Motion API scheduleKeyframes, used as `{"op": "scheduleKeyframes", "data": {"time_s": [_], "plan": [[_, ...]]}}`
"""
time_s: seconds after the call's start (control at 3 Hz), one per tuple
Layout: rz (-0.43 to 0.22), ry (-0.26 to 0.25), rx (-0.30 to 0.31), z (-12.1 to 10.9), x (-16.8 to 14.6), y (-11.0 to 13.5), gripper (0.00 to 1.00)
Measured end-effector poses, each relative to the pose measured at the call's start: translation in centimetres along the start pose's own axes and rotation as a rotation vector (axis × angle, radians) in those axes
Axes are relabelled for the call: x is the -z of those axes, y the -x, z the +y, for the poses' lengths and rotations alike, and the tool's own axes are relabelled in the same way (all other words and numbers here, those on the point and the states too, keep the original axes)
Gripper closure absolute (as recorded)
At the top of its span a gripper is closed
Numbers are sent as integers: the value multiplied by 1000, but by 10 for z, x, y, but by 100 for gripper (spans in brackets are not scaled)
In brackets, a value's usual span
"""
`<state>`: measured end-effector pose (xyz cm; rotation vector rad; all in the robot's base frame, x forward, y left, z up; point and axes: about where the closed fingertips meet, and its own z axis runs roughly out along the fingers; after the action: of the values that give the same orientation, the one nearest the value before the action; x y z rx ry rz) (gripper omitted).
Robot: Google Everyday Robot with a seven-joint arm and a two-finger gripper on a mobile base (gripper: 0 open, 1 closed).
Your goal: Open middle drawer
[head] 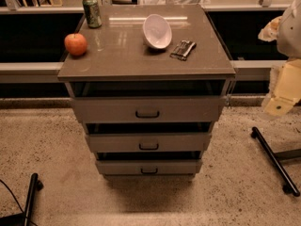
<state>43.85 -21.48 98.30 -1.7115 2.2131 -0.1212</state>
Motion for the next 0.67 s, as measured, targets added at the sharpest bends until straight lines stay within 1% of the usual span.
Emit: {"op": "scheduleKeyframes", "data": {"time_s": [0.33, 0.67], "plan": [[0, 0, 0, 0, 0, 0, 0], [-42, 30, 3, 1, -9, -1, 0]]}}
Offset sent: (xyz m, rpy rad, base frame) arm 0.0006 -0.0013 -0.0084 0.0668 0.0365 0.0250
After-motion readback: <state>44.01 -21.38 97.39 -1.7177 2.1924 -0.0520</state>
